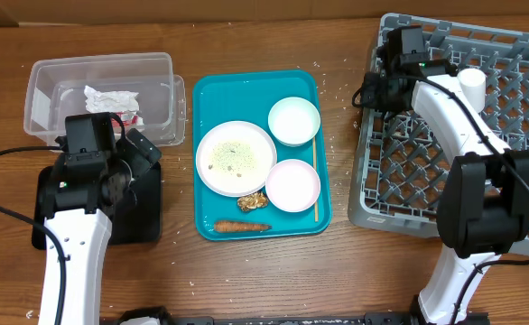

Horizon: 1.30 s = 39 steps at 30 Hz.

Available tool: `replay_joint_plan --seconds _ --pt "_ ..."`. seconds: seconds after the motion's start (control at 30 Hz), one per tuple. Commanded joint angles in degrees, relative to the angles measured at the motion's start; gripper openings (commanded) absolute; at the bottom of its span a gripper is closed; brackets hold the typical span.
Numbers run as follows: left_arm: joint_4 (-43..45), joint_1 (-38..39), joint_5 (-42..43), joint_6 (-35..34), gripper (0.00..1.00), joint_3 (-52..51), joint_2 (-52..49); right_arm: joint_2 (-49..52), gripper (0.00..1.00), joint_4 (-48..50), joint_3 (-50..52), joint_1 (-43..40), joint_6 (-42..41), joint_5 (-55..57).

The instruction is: Sort waste into correct bins and load items into the dishwasher

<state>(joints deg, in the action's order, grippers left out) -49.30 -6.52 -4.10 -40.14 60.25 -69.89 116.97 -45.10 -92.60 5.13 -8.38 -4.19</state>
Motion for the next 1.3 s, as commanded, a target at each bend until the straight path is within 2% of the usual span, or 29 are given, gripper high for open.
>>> replay_joint_plan --seconds 0.0,0.37,0.63,0.9,1.03,1.27 --pt "0.0 -0.2 0.1 -0.4 1.00 0.6 0.2 0.7 0.24 -1.4 0.0 0.9 5.9 -1.8" --pt "0.0 -0.2 0.1 -0.4 1.00 0.6 0.2 0.7 0.22 -3.3 0.0 1.3 19.0 -5.5" --pt "0.0 -0.2 0.1 -0.4 1.00 0.6 0.2 0.7 0.21 -6.7 0.0 1.3 31.0 -12.3" --pt "0.0 -0.2 0.1 -0.3 1.00 0.6 0.2 0.7 0.22 -6.3 0.0 1.3 31.6 -12.4" --pt "0.1 -0.2 0.1 -0.3 1.00 0.6 0.2 0.7 0.23 -4.3 0.0 1.3 28.2 -12.2" --pt "0.0 -0.2 0.1 -0.3 1.00 0.6 0.2 0.7 0.22 -0.4 -0.1 1.3 16.8 -5.3"
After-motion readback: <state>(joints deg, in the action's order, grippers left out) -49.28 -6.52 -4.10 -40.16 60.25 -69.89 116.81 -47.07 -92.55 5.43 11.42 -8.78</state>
